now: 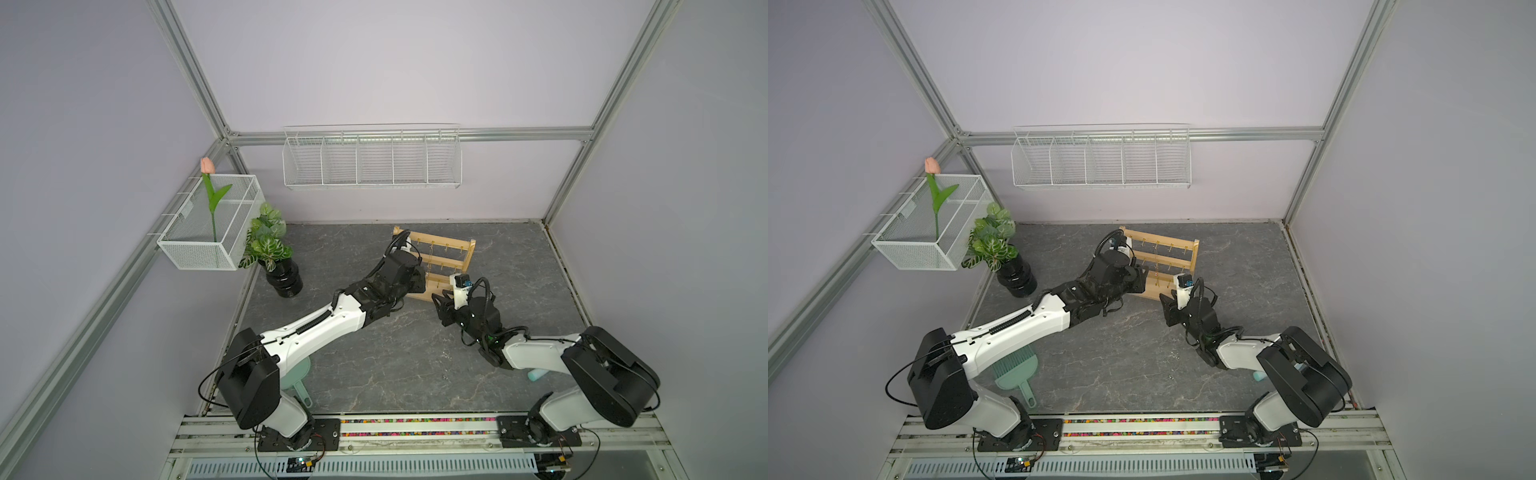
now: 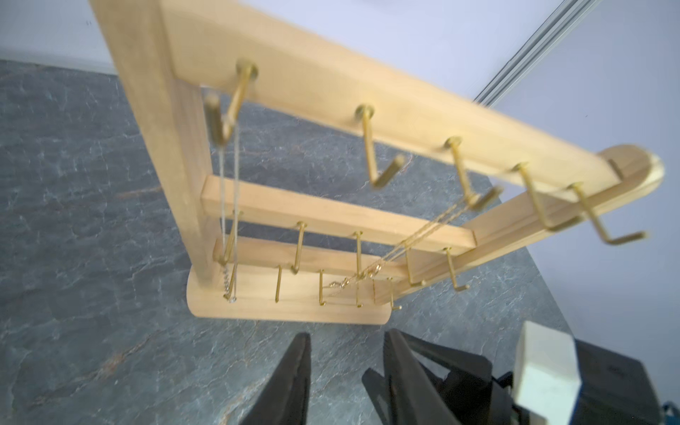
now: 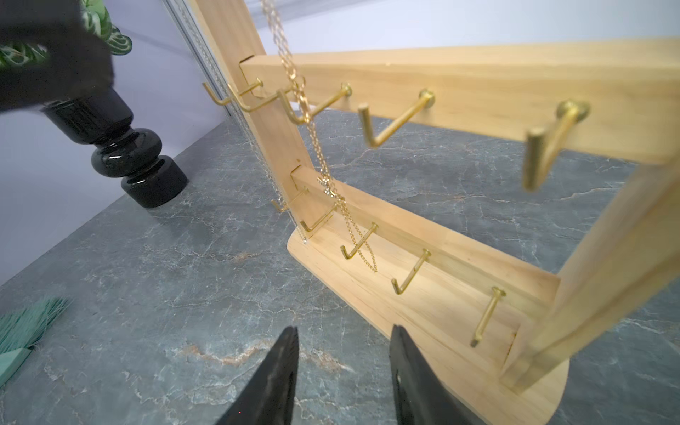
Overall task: Hang the necklace on the jewelry display stand
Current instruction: Hang the necklace on the stand.
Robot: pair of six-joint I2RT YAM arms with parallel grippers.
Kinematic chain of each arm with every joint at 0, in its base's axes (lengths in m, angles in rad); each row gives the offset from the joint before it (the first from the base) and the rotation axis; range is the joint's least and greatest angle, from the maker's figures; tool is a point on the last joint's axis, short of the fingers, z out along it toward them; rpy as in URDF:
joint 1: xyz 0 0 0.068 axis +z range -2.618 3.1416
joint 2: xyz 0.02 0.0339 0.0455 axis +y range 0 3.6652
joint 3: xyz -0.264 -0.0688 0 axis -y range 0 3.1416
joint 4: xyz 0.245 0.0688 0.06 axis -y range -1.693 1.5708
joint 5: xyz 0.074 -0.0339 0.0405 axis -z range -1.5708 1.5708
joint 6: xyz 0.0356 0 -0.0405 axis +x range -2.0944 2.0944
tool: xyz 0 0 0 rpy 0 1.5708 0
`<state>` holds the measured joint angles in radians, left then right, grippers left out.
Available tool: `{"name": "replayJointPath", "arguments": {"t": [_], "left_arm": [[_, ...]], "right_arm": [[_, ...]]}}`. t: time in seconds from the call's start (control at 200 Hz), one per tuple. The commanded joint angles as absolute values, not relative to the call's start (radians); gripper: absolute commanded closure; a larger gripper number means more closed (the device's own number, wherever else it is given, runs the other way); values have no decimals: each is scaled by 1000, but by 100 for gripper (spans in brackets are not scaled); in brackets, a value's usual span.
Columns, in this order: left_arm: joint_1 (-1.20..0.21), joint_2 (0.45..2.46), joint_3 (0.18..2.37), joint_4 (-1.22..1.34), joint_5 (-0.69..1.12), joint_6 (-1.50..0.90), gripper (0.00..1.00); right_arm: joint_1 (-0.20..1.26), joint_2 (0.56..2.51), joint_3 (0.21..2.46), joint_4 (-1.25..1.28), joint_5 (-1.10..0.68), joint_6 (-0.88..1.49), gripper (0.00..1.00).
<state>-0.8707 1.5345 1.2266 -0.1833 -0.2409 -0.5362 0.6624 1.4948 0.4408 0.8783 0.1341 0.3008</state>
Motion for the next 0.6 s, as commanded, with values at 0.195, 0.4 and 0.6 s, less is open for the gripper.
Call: {"name": "replayJointPath", "arguments": {"t": [0.195, 0.4, 0.6], "left_arm": [[-864, 1634, 1335, -138, -225, -475, 65], [-863, 1660, 1343, -122, -248, -467, 70], [-864, 1680, 1357, -115, -252, -462, 70]], "right_arm": [[656, 1498, 430, 948, 144, 315, 56], [652, 1499, 425, 952, 143, 314, 56], [647, 1508, 424, 964, 141, 314, 56]]}}
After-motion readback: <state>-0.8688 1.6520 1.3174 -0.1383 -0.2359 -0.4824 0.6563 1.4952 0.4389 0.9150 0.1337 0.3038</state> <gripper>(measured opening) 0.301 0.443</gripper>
